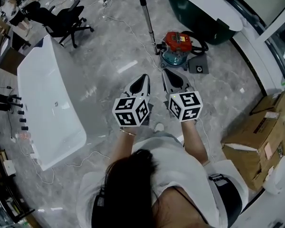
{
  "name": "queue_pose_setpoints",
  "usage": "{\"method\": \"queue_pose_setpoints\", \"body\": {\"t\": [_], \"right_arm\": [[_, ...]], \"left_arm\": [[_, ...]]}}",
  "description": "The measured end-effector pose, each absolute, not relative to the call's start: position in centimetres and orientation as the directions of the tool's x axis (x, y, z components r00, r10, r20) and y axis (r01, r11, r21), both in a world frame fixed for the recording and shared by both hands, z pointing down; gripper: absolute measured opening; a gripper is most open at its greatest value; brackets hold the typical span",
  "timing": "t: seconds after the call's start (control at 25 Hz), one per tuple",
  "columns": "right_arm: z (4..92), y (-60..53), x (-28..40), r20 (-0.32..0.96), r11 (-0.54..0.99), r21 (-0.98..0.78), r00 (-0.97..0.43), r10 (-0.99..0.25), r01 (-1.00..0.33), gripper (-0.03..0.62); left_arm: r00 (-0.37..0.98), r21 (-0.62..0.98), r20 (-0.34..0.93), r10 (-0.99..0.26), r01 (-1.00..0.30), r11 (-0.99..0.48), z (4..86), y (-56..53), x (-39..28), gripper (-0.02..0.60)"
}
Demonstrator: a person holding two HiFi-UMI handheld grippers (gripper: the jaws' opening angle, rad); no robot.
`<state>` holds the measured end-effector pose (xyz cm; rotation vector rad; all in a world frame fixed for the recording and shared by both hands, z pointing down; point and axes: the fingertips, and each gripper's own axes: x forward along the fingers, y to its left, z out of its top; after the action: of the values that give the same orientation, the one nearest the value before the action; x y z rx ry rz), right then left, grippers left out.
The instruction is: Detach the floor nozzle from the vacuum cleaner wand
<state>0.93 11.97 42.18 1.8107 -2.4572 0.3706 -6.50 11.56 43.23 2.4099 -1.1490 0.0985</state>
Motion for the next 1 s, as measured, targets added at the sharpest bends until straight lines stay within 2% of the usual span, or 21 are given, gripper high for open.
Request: {"method": "queue_pose_setpoints", "body": {"t": [0.44, 1.0], "right_arm": [[43.3, 8.9, 4.1, 0.217, 0.309, -0.164, -0.339, -0.915, -0.937, 0.015], [43.6, 8.6, 5.0, 0.219, 0.327, -0.183, -0.363, -0.906, -0.927, 0.015]], "left_arm": [[0.627, 0.378, 0.264, -0.733, -0.766, -0.52, 43.8, 9.0, -2.9, 0.003], [0.581, 0.395, 0.289, -0.761, -0.796, -0.458, 44.7, 8.8, -3.0, 0.003]]}}
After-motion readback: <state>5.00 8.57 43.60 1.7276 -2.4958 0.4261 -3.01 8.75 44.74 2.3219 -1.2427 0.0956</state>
